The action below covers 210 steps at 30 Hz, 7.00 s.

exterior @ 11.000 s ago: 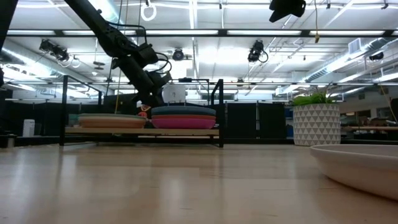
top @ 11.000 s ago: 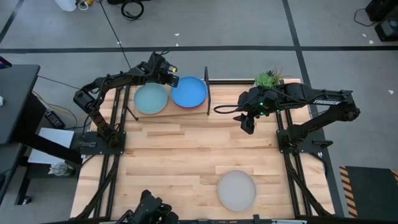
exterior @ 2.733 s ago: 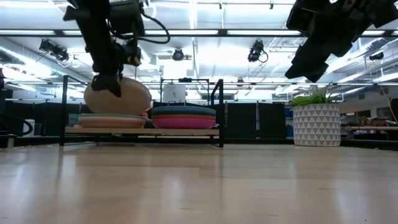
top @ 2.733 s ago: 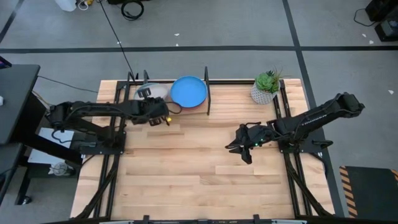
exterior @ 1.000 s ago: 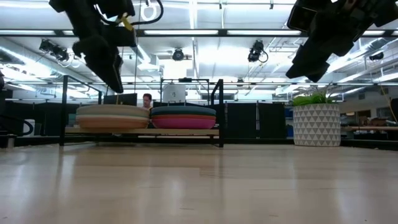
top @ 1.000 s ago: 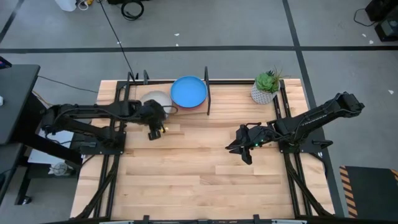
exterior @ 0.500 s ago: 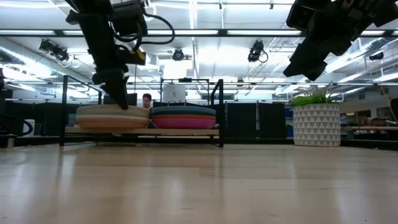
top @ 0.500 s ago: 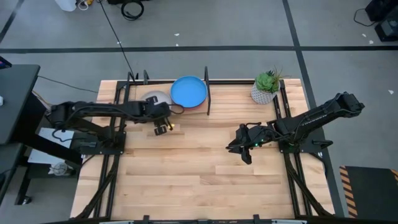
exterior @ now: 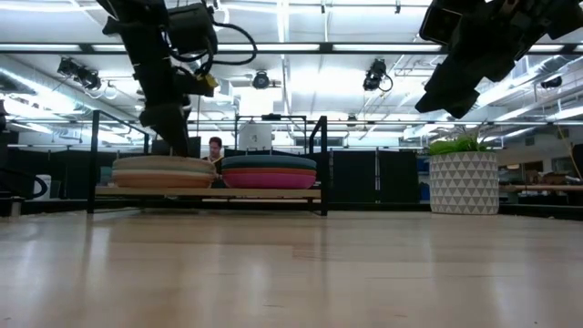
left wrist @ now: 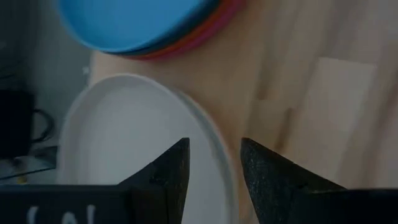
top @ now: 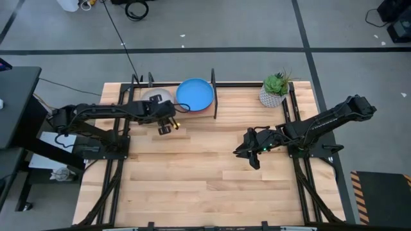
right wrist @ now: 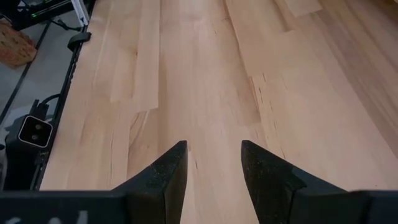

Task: Place and stack plates onto a shelf
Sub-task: Stack the gray plate on top of the light blue plate on the shelf, then return to Home Position

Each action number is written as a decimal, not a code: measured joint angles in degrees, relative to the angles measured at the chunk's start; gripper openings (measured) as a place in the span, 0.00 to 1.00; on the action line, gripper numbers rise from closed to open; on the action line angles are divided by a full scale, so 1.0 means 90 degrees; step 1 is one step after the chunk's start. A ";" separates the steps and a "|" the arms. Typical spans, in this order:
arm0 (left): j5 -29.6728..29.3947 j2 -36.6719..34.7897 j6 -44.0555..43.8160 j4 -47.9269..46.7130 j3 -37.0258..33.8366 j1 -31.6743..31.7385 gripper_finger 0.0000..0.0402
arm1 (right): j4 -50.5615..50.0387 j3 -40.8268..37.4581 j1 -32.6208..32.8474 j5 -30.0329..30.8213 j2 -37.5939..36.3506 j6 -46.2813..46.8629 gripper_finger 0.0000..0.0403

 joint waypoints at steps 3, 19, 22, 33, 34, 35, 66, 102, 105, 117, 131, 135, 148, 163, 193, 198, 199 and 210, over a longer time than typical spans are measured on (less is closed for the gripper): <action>-0.0397 -0.0001 0.0001 0.0012 0.0000 0.0050 0.37 | 0.0002 0.0002 0.0000 0.0000 0.0000 0.0026 0.39; -0.0344 0.0218 -0.0046 0.0207 -0.0034 0.0452 0.37 | 0.0002 0.0002 0.0017 0.0002 0.0000 0.0004 0.39; -0.0338 0.0353 -0.0081 0.0191 -0.0037 0.0452 0.37 | 0.0006 0.0002 0.0017 0.0000 0.0000 0.0003 0.39; -0.0858 0.0051 0.0216 0.0186 0.0167 0.0280 0.37 | 0.0006 0.0002 0.0017 -0.0030 0.0000 0.0015 0.39; -0.0422 -0.0038 0.0289 0.0173 0.0231 0.0277 0.37 | -0.0004 0.0002 0.0017 -0.0034 0.0000 0.0021 0.39; 0.0182 -0.0130 0.0334 0.0170 0.0293 0.0262 0.37 | -0.0023 0.0002 0.0017 -0.0036 0.0000 0.0018 0.39; 0.2164 -0.4612 -0.1030 0.3687 -0.3057 -0.2033 0.18 | 0.1919 -0.2243 -0.1334 -0.0376 -0.2132 -0.1325 0.21; 0.2765 -0.8340 -0.0337 0.3548 -0.4621 -0.2021 0.02 | 0.3731 -0.3660 -0.3206 0.0582 -0.3664 -0.0950 0.17; 0.2933 -0.8331 -0.0337 0.3583 -0.4620 -0.2023 0.01 | 0.3761 -0.3660 -0.3206 0.0520 -0.3660 -0.0950 0.16; 0.2930 -0.8322 -0.2164 0.3825 -0.4620 -0.2023 0.08 | 0.3764 -0.3660 -0.3203 0.0455 -0.3660 -0.0950 0.17; 0.2929 -0.8319 -0.2178 0.3824 -0.4620 -0.2023 0.08 | 0.3762 -0.3657 -0.3203 0.0452 -0.3660 -0.0948 0.17; 0.2929 -0.8319 -0.2176 0.3822 -0.4620 -0.2021 0.08 | 0.3762 -0.3657 -0.3203 0.0449 -0.3660 -0.0948 0.17; 0.2927 -0.8319 -0.2176 0.3822 -0.4620 -0.2021 0.08 | 0.3762 -0.3657 -0.3203 0.0446 -0.3660 -0.0948 0.17; 0.2927 -0.8319 -0.2170 0.3822 -0.4620 -0.2021 0.08 | 0.3760 -0.3657 -0.3203 0.0444 -0.3660 -0.0948 0.17; 0.2927 -0.8319 -0.2168 0.3822 -0.4615 -0.2021 0.08 | 0.3759 -0.3657 -0.3203 0.0444 -0.3660 -0.0948 0.17; 0.2927 -0.8319 -0.2168 0.3821 -0.4615 -0.2023 0.08 | 0.3761 -0.3657 -0.3202 0.0444 -0.3660 -0.0948 0.17; 0.2927 -0.8319 -0.2171 0.3822 -0.4615 -0.2023 0.08 | 0.3759 -0.3657 -0.3202 0.0444 -0.3660 -0.0948 0.17; 0.2927 -0.8319 -0.2173 0.3821 -0.4615 -0.2021 0.08 | 0.3760 -0.3657 -0.3203 0.0444 -0.3660 -0.0948 0.17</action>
